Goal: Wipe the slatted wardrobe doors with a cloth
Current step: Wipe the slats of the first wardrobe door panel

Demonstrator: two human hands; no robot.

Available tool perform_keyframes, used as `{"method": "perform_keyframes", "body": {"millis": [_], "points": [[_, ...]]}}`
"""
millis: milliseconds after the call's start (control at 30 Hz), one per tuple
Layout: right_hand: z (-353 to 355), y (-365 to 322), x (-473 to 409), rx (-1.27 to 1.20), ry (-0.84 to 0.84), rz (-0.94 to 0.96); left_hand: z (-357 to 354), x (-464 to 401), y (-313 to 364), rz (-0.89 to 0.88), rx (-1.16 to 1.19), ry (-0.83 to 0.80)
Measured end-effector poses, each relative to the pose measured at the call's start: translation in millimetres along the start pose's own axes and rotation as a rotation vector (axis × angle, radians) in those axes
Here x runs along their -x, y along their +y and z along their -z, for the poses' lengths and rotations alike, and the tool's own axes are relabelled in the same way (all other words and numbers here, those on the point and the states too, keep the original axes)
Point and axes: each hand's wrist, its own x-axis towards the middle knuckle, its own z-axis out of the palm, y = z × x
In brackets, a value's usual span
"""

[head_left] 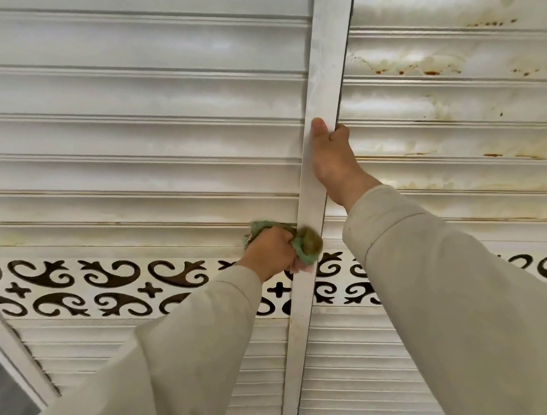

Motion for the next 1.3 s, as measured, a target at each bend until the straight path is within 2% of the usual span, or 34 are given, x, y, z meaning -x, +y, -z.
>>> {"method": "perform_keyframes", "body": {"millis": [133,267,333,400,567,633,733,833,933,1033,1200,1300], "points": [[-2.3,4.3,0.4,0.035,0.002,0.017,8.3,1.1,9.4,0.02,0.084,0.016],[-4.1,6.5,-0.2,0.033,0.043,0.034,33.1,-5.6,56.7,-0.059,0.584,0.282],[-4.6,5.9,0.4,0.029,0.043,0.019,43.1,-7.3,72.7,-0.108,0.663,0.298],[-3.6,5.6,0.1,0.016,0.046,0.013,40.9,-7.3,65.7,-0.105,0.597,0.276],[-9.1,6.7,3.0,-0.018,0.129,0.001,21.3,-2.3,21.1,-0.038,0.163,0.147],[-13.6,11.5,5.2,0.05,0.257,-0.046,22.5,-1.0,16.3,-0.03,0.109,0.103],[-23.1,18.9,19.0,0.307,0.583,-0.096,28.0,-1.0,4.8,-0.044,-0.07,0.096],[-41.4,18.9,40.4,0.386,0.712,0.104,40.1,0.3,-17.9,-0.041,-0.256,0.156],[-71.7,16.8,54.5,0.276,0.524,0.371,58.0,4.1,-41.0,-0.048,-0.33,0.178],[-104.5,12.9,62.0,0.278,0.276,0.456,81.5,9.4,-63.9,-0.045,-0.316,0.2],[-172.1,1.5,68.8,0.337,0.055,0.581,143.1,23.9,-126.6,-0.016,-0.407,0.194],[-217.8,-6.3,70.1,0.37,-0.021,0.617,179.0,30.6,-160.1,-0.007,-0.406,0.176]]}}
